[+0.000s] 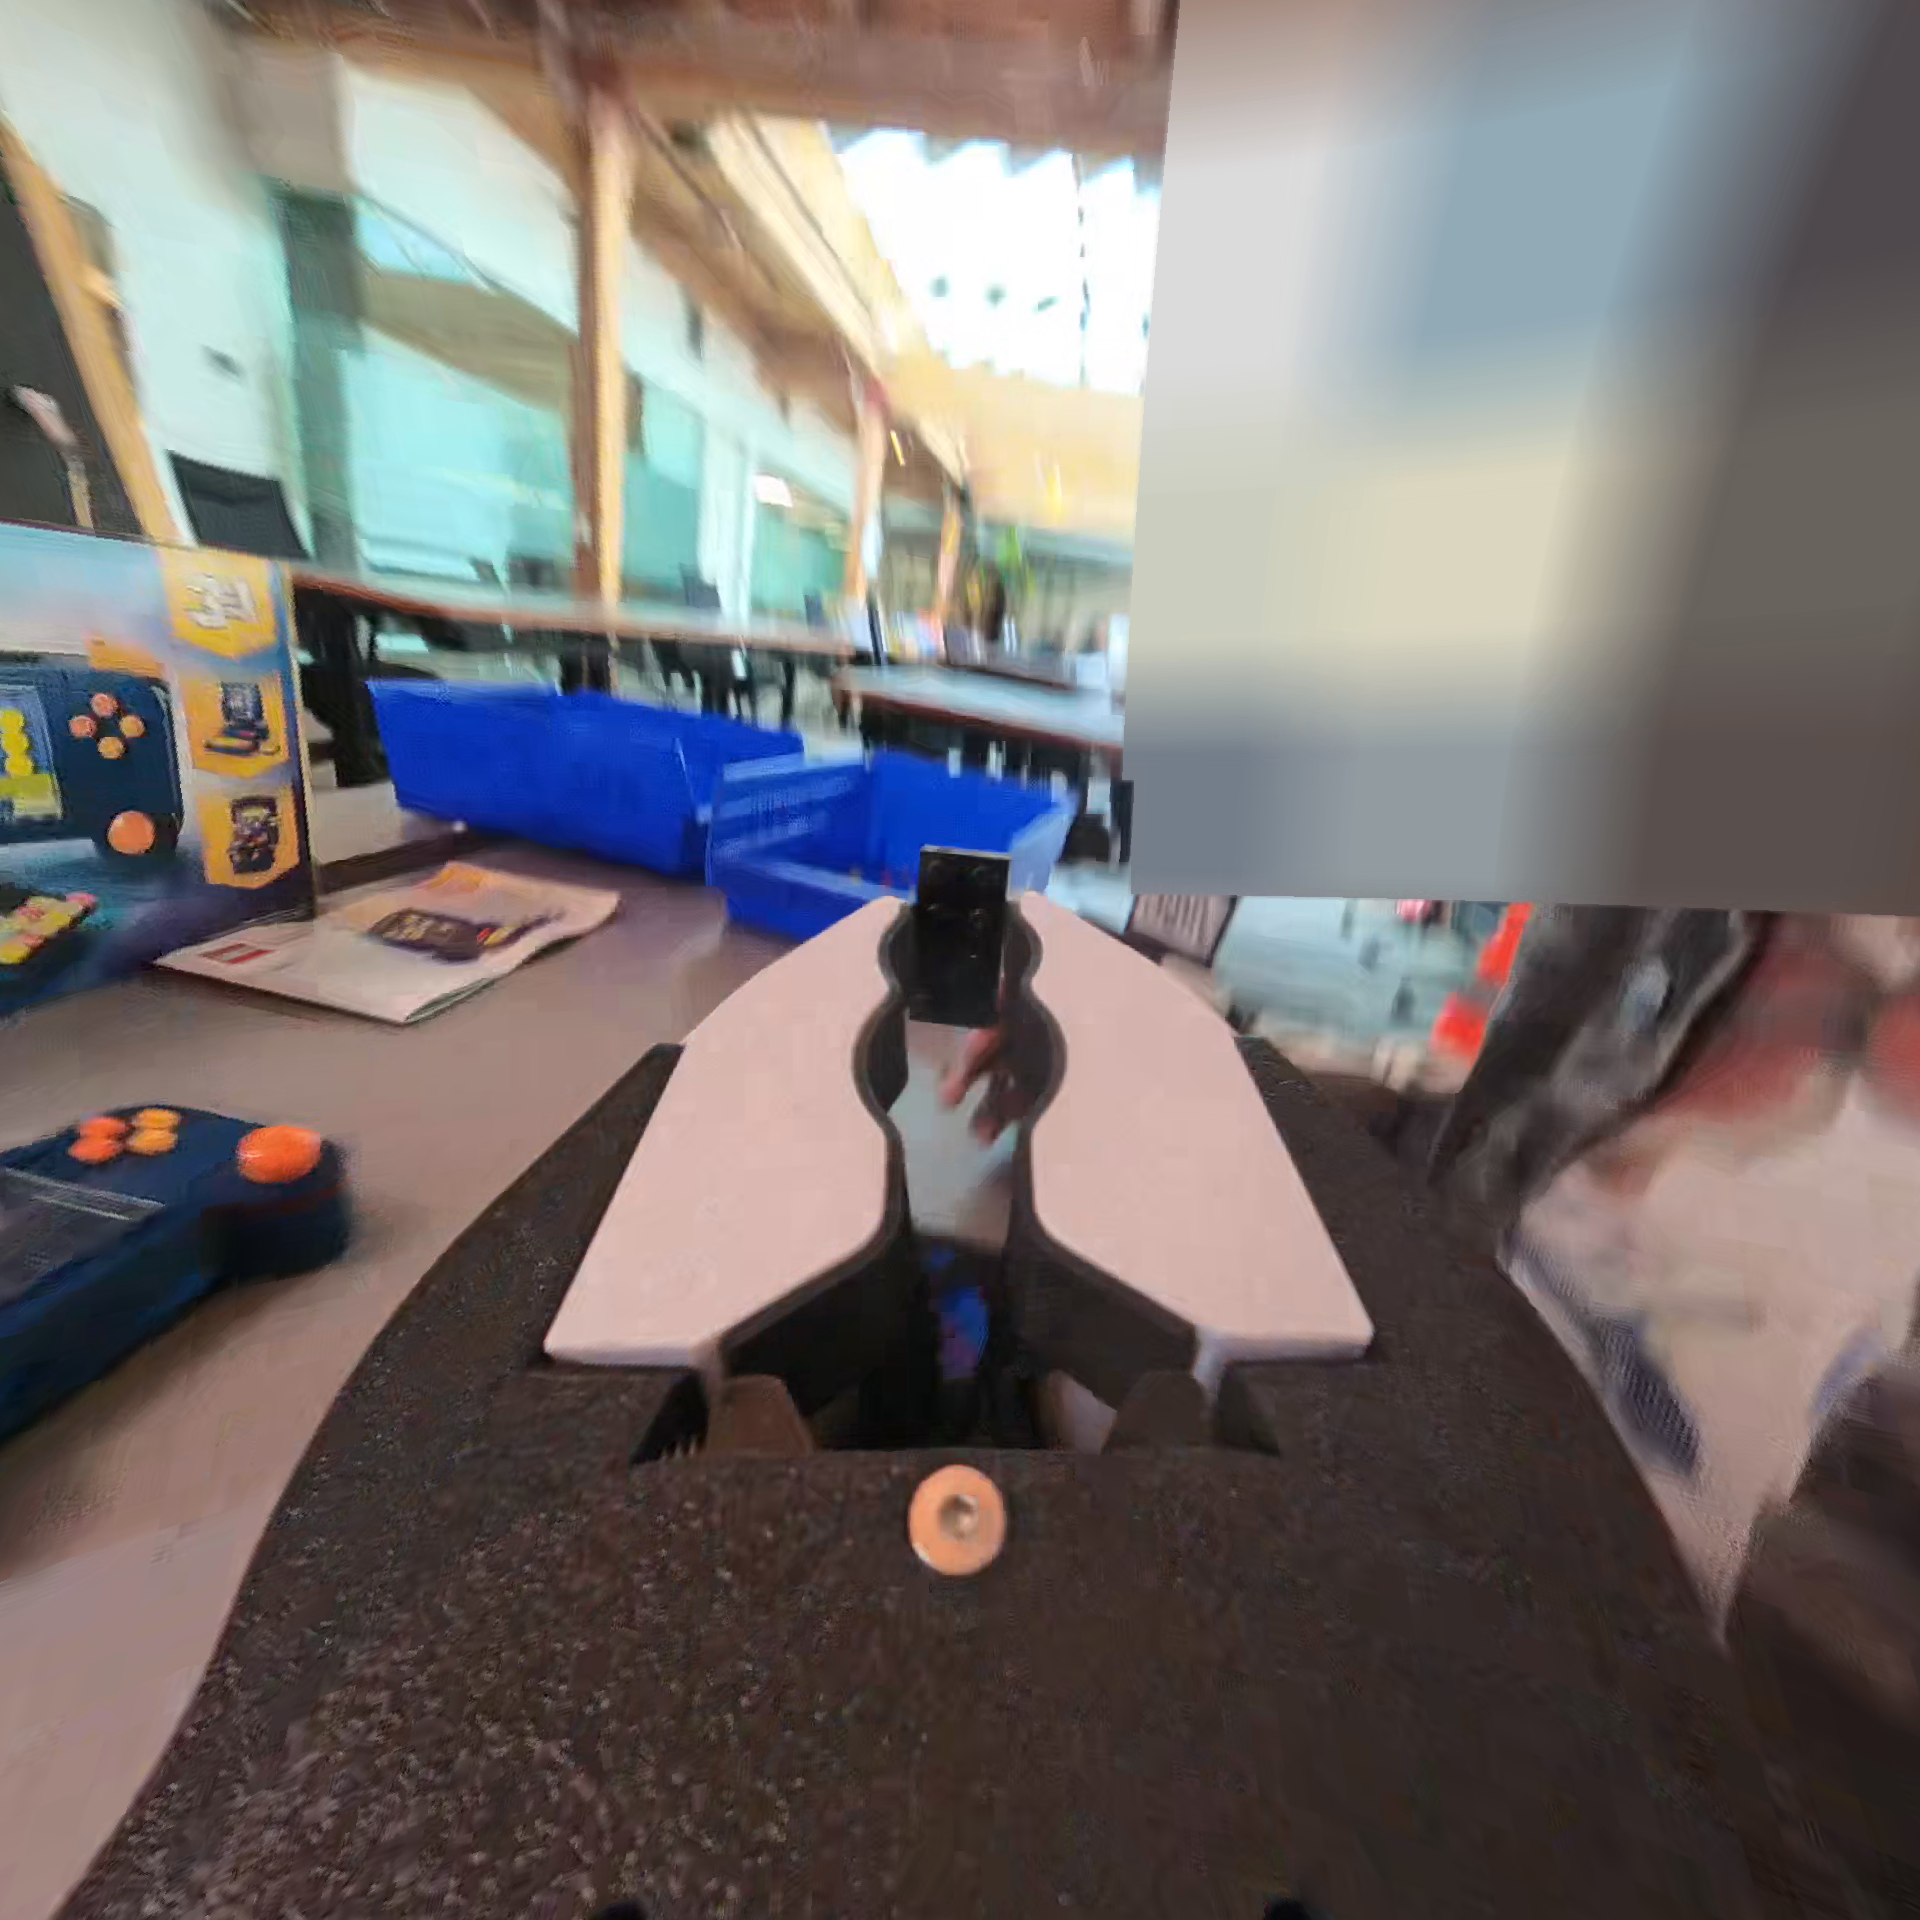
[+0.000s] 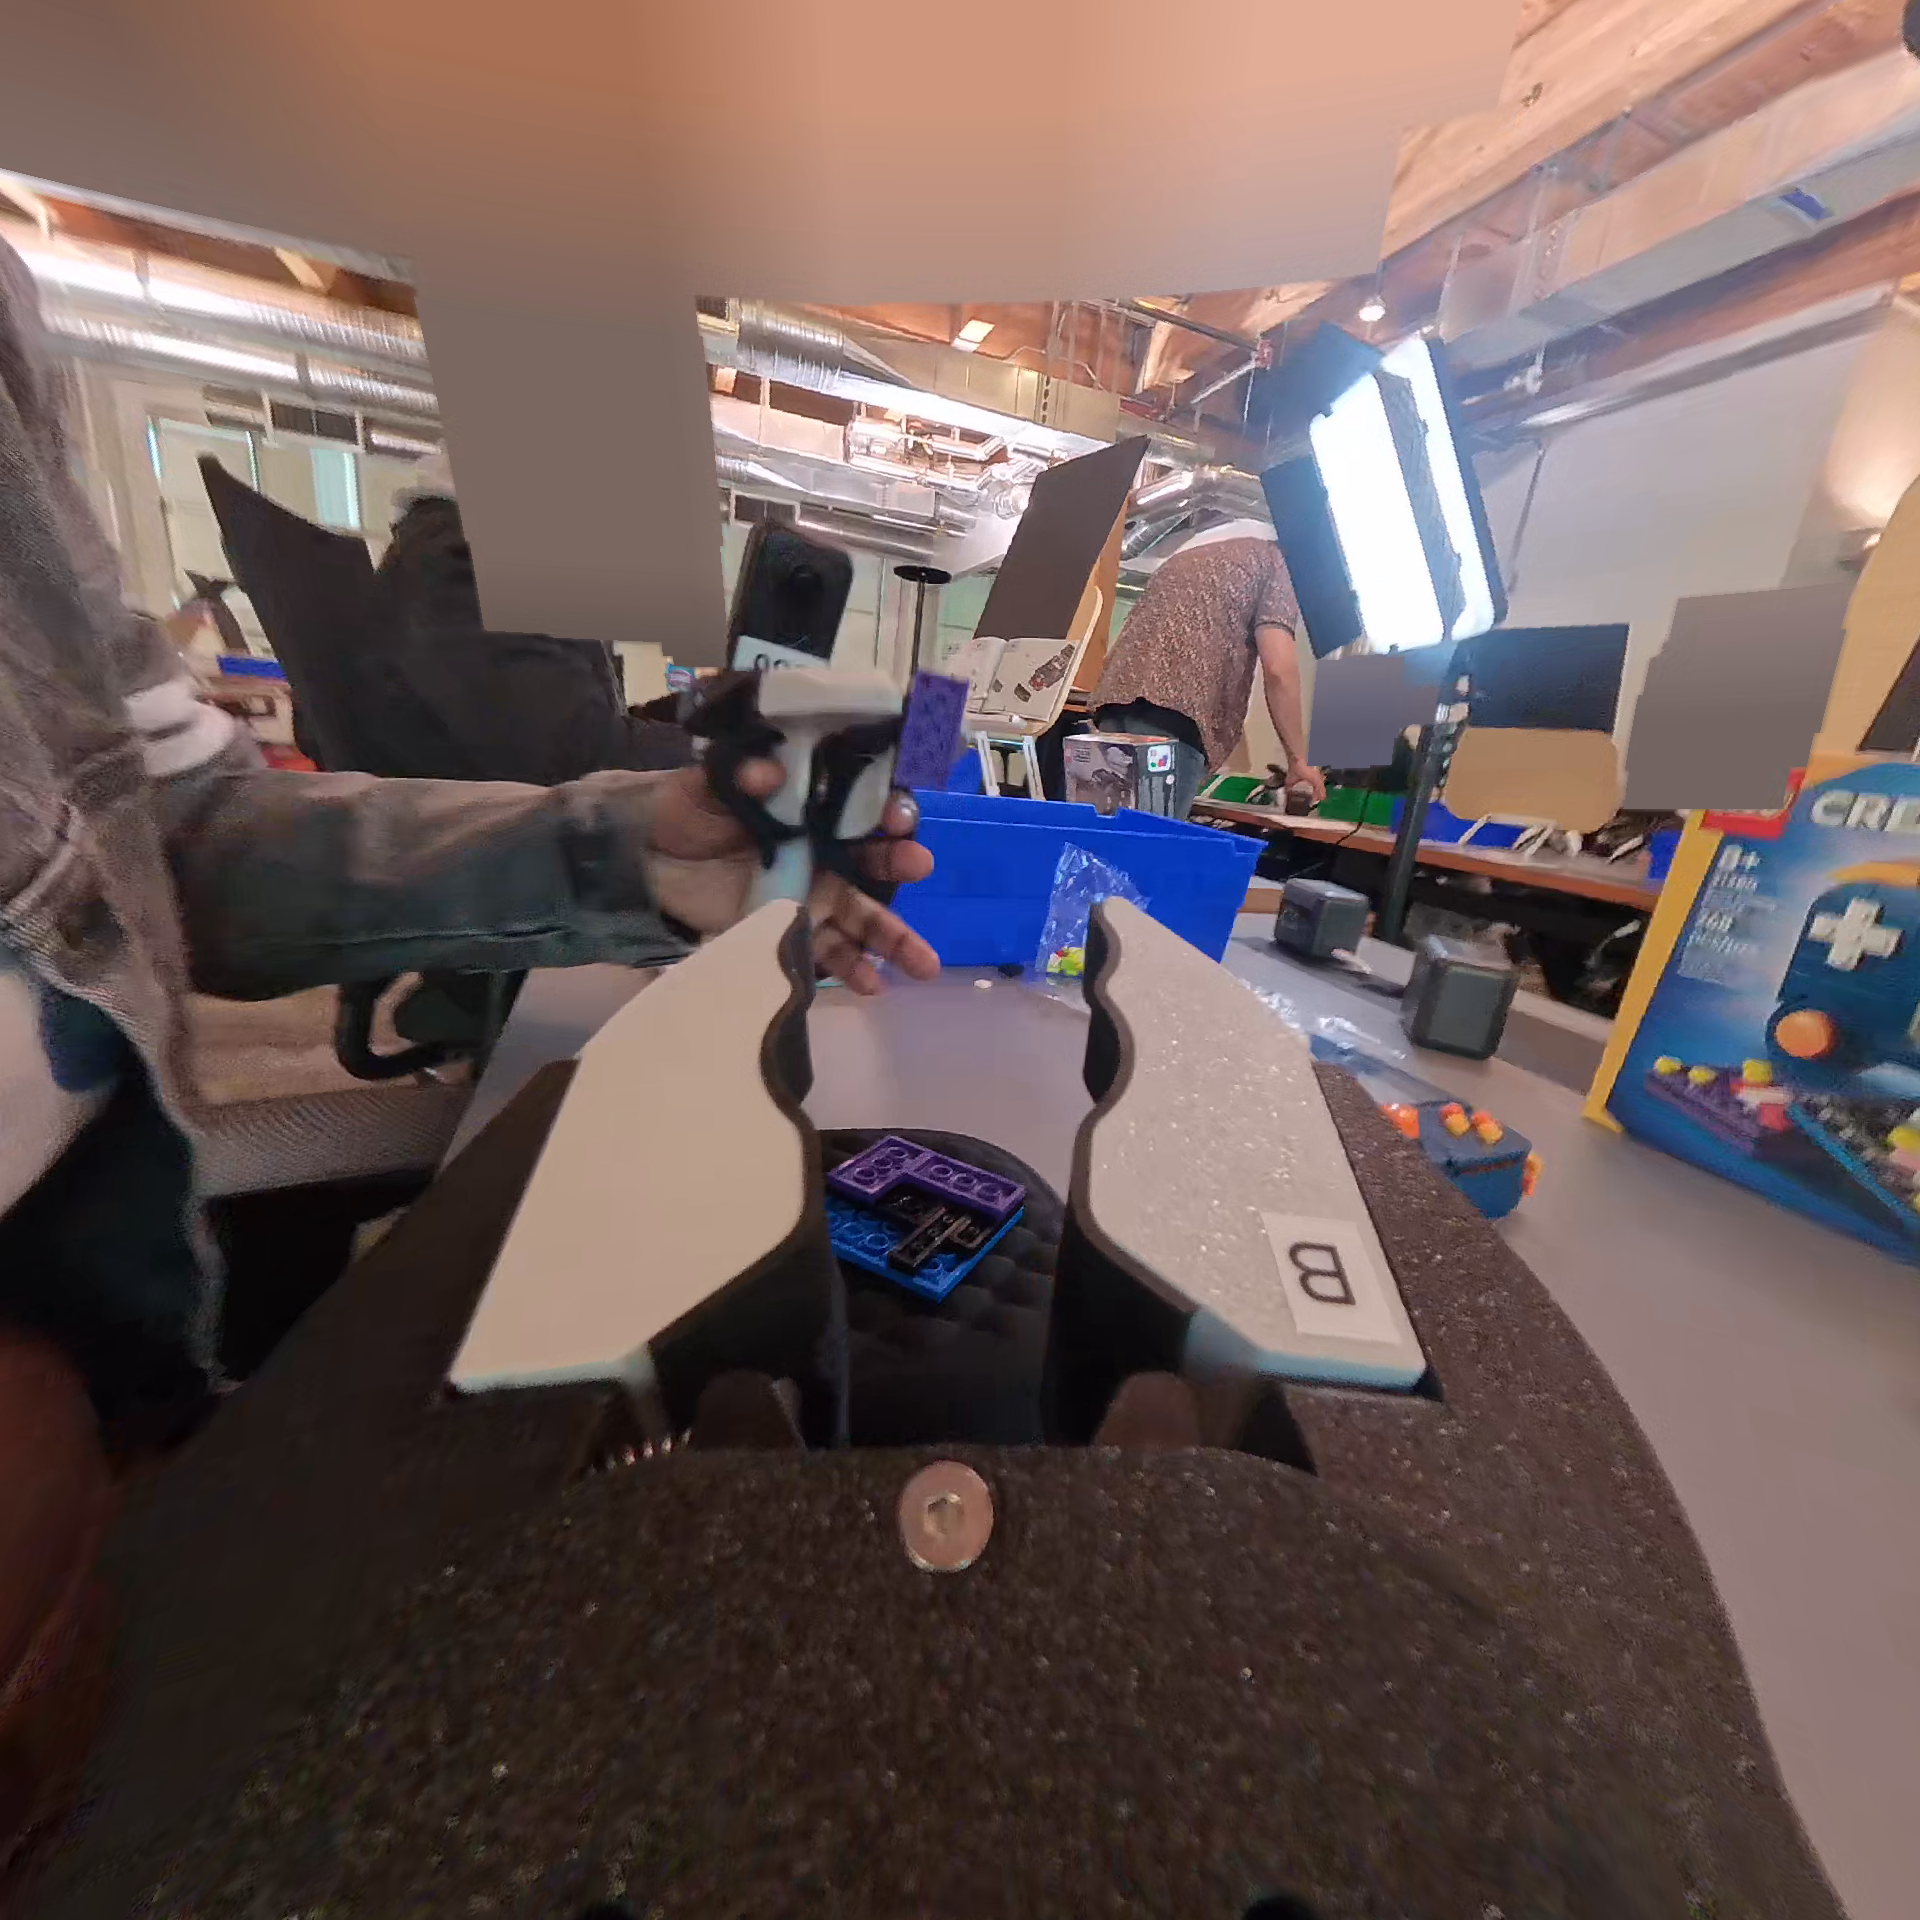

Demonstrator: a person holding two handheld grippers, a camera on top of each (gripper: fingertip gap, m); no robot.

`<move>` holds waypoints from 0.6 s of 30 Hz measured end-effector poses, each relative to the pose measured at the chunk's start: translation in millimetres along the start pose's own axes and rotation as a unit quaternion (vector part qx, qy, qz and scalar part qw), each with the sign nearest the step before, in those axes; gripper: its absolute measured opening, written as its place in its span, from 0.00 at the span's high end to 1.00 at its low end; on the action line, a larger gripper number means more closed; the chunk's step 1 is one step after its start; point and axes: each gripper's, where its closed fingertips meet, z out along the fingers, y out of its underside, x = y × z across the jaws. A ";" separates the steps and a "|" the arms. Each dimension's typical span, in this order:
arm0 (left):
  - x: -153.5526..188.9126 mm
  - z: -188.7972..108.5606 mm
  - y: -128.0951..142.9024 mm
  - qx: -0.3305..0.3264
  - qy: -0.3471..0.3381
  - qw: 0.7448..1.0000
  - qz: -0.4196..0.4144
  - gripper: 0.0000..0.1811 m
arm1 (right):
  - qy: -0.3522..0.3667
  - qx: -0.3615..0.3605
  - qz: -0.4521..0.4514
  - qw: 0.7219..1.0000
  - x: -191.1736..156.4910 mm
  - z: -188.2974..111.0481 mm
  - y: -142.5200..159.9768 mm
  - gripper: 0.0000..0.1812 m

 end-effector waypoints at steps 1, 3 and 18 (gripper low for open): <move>4.9 1.5 -2.5 0.039 -0.010 0.998 -0.039 0.92 | 0.004 -0.002 -0.026 1.000 -2.4 3.4 -1.3 0.69; 14.1 5.1 -2.6 0.094 -0.009 0.987 -0.132 0.92 | 0.009 -0.017 -0.101 0.995 -10.5 12.6 -3.1 0.62; 57.3 22.4 21.8 -0.011 0.053 0.964 -0.260 0.91 | -0.152 -0.044 -0.404 0.901 -52.7 45.7 -23.7 0.72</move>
